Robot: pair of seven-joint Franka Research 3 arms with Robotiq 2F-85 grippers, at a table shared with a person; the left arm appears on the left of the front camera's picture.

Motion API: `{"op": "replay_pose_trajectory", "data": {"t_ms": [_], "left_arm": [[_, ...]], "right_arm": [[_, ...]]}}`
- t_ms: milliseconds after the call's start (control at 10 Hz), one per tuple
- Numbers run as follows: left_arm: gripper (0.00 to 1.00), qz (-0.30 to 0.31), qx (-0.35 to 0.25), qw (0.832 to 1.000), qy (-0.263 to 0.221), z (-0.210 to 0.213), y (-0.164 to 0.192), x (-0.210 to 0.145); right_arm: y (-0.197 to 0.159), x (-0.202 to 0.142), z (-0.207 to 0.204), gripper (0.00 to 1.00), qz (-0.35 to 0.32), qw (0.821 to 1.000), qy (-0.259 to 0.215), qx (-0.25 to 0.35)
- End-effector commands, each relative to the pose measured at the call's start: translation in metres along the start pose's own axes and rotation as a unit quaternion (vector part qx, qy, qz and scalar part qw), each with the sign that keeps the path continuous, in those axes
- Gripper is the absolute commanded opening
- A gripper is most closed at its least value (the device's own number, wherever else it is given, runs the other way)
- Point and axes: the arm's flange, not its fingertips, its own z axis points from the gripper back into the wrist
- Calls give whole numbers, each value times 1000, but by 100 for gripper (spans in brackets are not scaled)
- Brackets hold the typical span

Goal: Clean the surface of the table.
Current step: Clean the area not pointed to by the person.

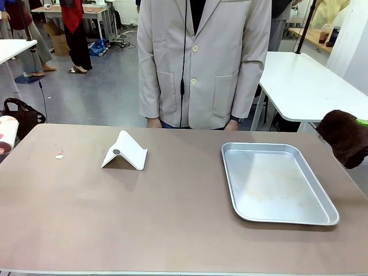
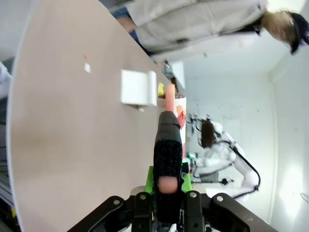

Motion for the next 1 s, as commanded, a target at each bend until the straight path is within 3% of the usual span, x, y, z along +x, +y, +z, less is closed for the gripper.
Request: {"op": "replay_pose_trajectory", "data": {"t_ms": [0, 500, 900], "left_arm": [[23, 26, 51, 998, -18, -21, -5, 36], [23, 61, 149, 986, 35, -80, 14, 66], [23, 90, 183, 979, 6, -95, 38, 81]], "right_arm": [[7, -1, 0, 12, -8, 1000, 2, 8], [7, -1, 0, 12, -8, 1000, 2, 8], [7, -1, 0, 12, -8, 1000, 2, 8]]}}
